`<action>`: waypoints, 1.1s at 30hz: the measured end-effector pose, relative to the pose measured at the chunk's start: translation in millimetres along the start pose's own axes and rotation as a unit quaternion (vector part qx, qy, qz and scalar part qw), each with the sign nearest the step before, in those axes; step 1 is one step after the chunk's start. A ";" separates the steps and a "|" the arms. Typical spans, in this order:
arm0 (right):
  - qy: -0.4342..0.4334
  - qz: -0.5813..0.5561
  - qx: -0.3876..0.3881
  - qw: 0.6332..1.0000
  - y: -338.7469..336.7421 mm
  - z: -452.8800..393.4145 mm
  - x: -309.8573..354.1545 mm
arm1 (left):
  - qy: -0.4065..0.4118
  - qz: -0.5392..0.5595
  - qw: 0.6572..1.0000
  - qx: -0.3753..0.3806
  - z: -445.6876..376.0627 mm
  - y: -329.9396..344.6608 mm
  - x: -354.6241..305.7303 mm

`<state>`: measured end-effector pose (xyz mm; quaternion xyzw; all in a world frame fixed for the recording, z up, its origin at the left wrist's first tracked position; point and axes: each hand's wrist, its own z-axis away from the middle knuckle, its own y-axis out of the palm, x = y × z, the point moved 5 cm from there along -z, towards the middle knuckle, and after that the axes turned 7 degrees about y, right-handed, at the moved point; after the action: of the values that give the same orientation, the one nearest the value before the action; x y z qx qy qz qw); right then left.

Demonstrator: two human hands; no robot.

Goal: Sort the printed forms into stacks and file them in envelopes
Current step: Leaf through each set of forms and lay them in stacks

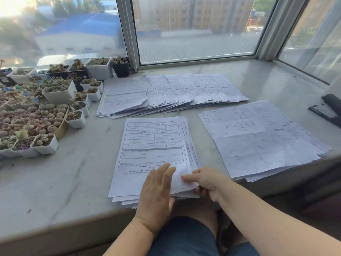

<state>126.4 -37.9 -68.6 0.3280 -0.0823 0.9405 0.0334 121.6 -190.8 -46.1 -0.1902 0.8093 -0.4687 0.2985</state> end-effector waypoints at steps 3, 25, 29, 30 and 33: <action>0.012 -0.010 -0.005 1.000 -0.8 -1.2 -1.2 | -0.006 0.005 1.000 0.000 1.1 0.9 0.3; 0.028 -0.209 0.117 0.971 -25.3 23.9 -7.0 | 0.013 0.038 0.999 0.002 -5.9 -12.2 -1.9; 0.001 -0.107 0.034 0.994 -19.9 14.9 -0.9 | 0.127 0.008 0.989 0.073 5.7 -4.7 -16.8; 0.005 -0.088 0.017 0.996 -20.7 14.1 -2.7 | 0.108 0.003 0.992 0.067 7.8 -8.6 -12.1; -0.042 -0.072 0.022 0.996 -25.8 24.7 12.3 | -0.058 0.075 0.995 -0.043 0.3 -39.8 29.1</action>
<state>135.0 -16.8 -38.4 0.3729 -0.0393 0.9226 0.0901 101.1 -227.5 -20.4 -0.1683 0.8221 -0.3977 0.3710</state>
